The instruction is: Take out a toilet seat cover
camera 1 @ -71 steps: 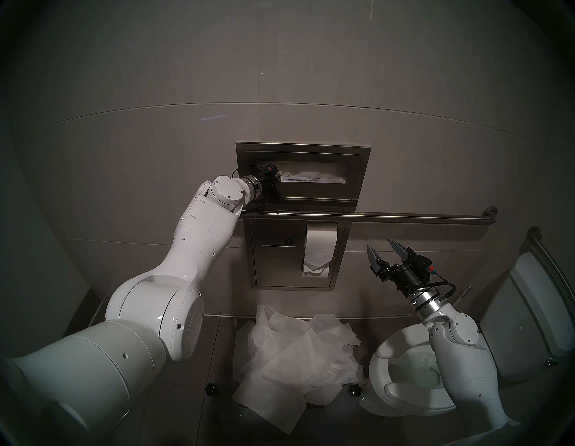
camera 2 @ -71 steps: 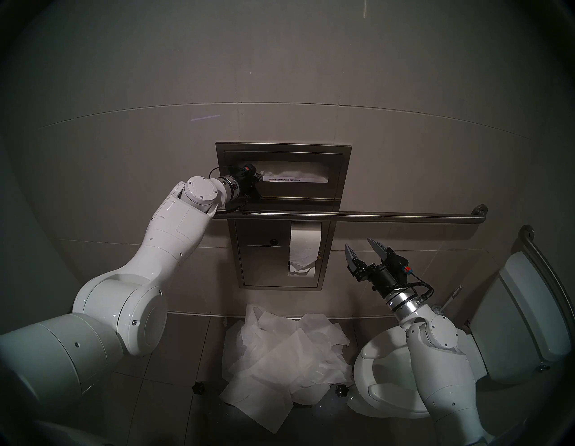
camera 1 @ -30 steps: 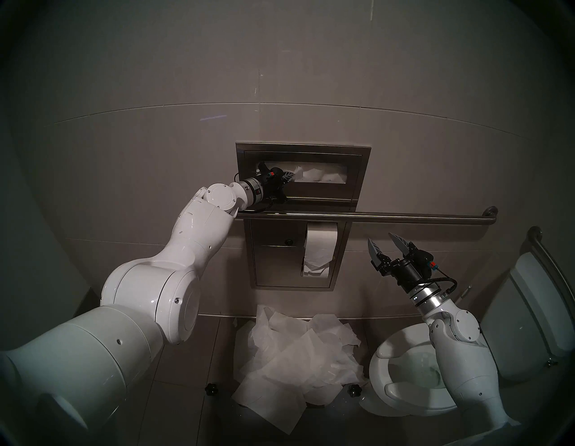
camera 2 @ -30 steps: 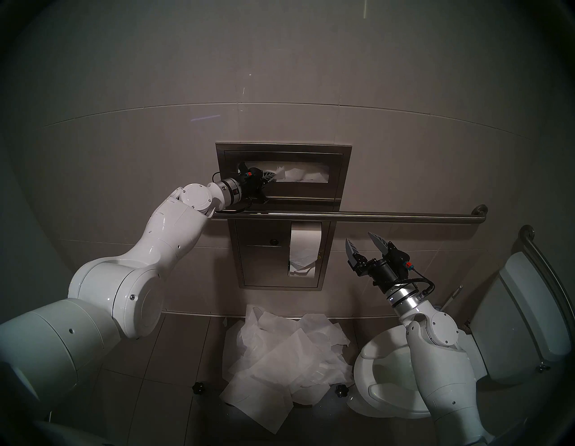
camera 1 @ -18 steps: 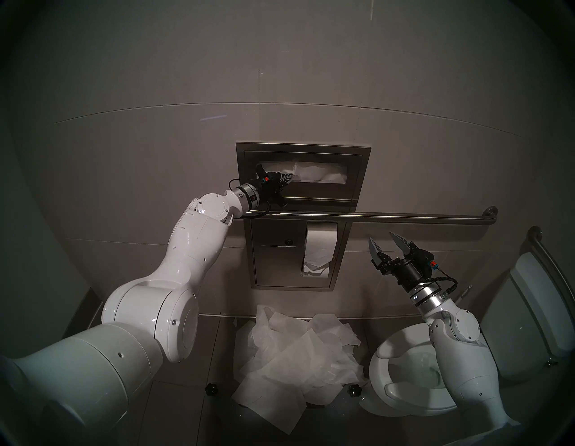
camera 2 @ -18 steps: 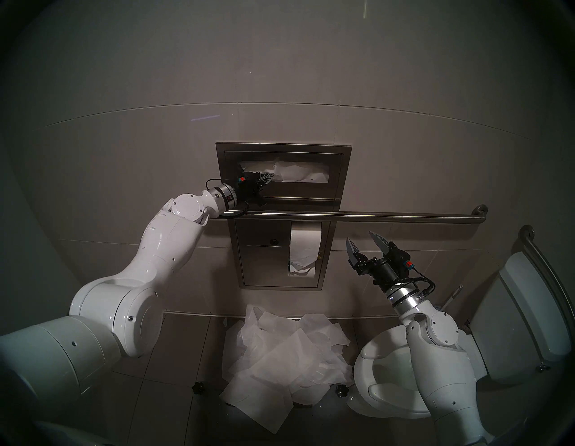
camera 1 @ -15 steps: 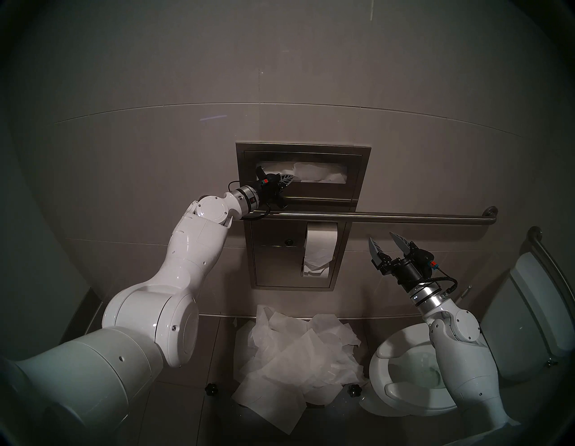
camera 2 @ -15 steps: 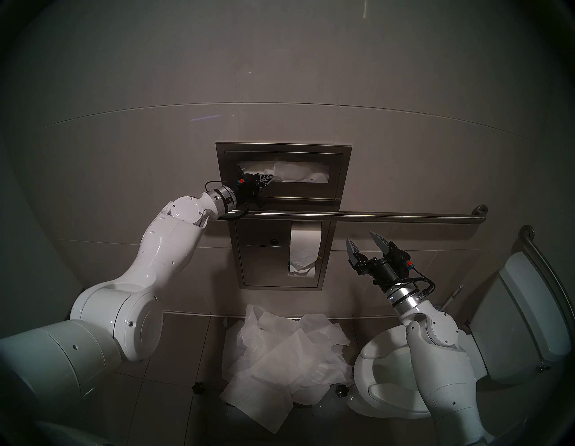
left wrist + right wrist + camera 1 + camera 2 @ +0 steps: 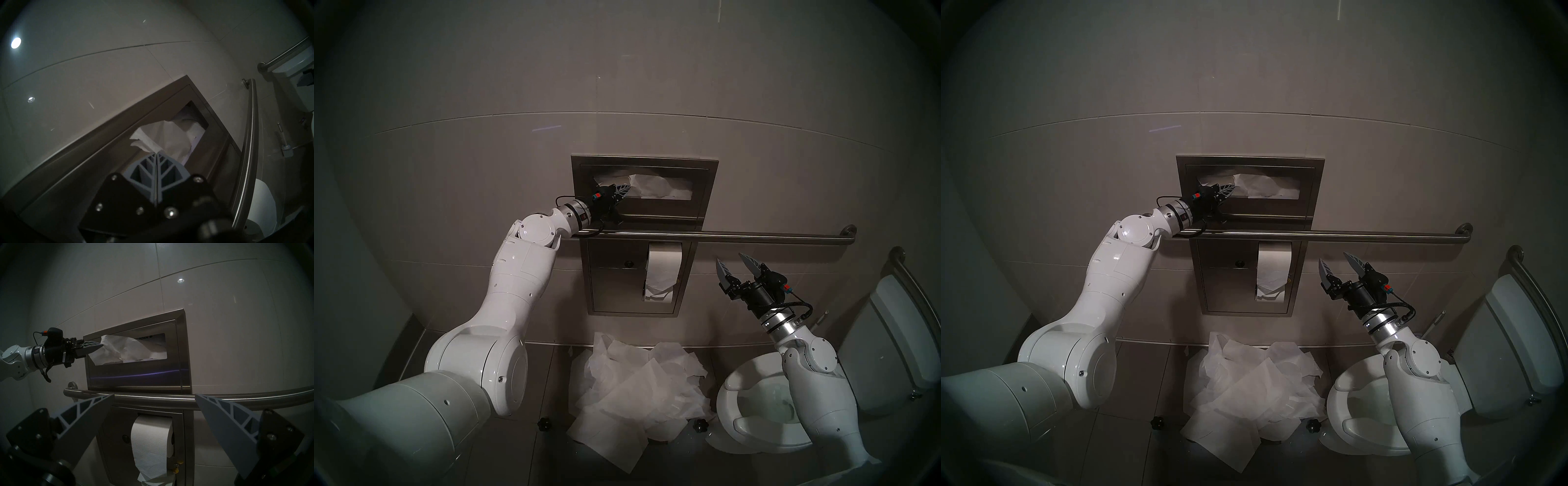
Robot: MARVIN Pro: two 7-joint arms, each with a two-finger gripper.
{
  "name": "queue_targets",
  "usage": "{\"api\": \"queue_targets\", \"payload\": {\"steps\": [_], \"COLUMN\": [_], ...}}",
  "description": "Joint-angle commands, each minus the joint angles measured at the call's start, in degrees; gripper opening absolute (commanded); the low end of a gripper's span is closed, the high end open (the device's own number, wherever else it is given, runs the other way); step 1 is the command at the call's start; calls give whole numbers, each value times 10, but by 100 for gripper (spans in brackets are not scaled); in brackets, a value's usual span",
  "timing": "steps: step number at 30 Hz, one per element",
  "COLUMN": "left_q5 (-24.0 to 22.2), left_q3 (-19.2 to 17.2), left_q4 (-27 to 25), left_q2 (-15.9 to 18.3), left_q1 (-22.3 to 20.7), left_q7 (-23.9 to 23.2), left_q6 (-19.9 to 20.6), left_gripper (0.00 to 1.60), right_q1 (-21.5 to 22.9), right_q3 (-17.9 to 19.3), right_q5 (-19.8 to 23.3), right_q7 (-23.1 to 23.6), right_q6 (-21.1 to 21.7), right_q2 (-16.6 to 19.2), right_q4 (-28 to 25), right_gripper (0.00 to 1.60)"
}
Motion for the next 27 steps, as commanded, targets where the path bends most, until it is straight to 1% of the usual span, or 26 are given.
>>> {"api": "queue_targets", "payload": {"steps": [1,2,3,5,6,9,10,12,15,16,19,20,21,22,25,27], "left_q5": [-17,-18,-19,-21,-20,-22,-21,-25,-28,-29,-33,-35,-37,-35,-36,-33], "left_q3": [-20,-23,-24,-28,-30,-31,-32,-35,-39,-39,-40,-42,-42,-43,-44,-44], "left_q4": [-66,-78,-74,-100,-125,-117,-138,-136,-162,-160,-182,-197,-186,-209,-213,-230], "left_q2": [11,11,11,10,9,8,7,5,2,2,-2,-5,-5,-6,-6,-6], "left_q1": [18,25,24,39,53,49,60,60,74,73,85,94,88,99,99,106], "left_q7": [0,-1,-1,-4,-5,-6,-7,-8,-12,-13,-19,-21,-22,-24,-29,-32], "left_q6": [3,8,5,15,26,22,33,35,55,55,71,84,79,94,98,108], "left_gripper": [0,0,0,0,0,0,0,0,0,0,0,0,0,0,0,0], "right_q1": [9,9,9,9,9,9,9,9,9,9,9,9,9,9,9,9], "right_q3": [2,2,2,3,3,3,3,3,3,3,3,3,3,3,3,3], "right_q5": [1,1,1,1,1,1,1,1,1,1,0,0,0,0,0,0], "right_q7": [2,2,2,2,3,3,3,3,3,3,3,3,3,3,3,3], "right_q6": [-4,-4,-4,-4,-4,-4,-4,-4,-4,-4,-4,-4,-4,-4,-4,-4], "right_q2": [3,3,3,3,3,3,3,3,3,3,3,3,3,3,3,3], "right_q4": [-19,-19,-19,-19,-19,-19,-19,-19,-19,-19,-20,-20,-20,-20,-20,-20], "right_gripper": [160,160,160,160,160,160,160,160,160,160,160,160,160,160,160,160]}}
